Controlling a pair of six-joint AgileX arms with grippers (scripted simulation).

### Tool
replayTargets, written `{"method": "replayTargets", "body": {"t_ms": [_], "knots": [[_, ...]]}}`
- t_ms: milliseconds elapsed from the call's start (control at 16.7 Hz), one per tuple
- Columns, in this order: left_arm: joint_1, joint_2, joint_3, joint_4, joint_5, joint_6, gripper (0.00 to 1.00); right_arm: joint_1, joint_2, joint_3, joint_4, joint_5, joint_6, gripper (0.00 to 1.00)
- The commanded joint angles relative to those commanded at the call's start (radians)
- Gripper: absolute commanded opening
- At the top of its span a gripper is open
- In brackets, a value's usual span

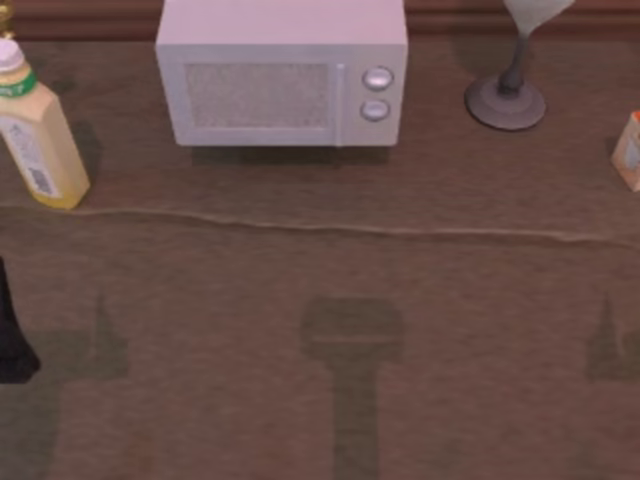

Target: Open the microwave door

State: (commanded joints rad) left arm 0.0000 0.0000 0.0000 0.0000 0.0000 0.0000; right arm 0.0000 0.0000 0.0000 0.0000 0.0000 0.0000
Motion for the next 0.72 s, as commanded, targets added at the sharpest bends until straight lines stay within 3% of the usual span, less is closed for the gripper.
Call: {"method": "replayTargets", "body": {"t_ms": [360, 720], "knots": [[-0.023, 0.076, 0.073, -0.054, -0.007, -0.006, 1.00, 0.000, 0.000, 0.000, 0.000, 0.000, 0.000, 1.00], [-0.117, 0.386, 0.415, -0.247, -0.042, -0.055, 1.00, 0.000, 0.000, 0.000, 0.000, 0.000, 0.000, 1.00]]}}
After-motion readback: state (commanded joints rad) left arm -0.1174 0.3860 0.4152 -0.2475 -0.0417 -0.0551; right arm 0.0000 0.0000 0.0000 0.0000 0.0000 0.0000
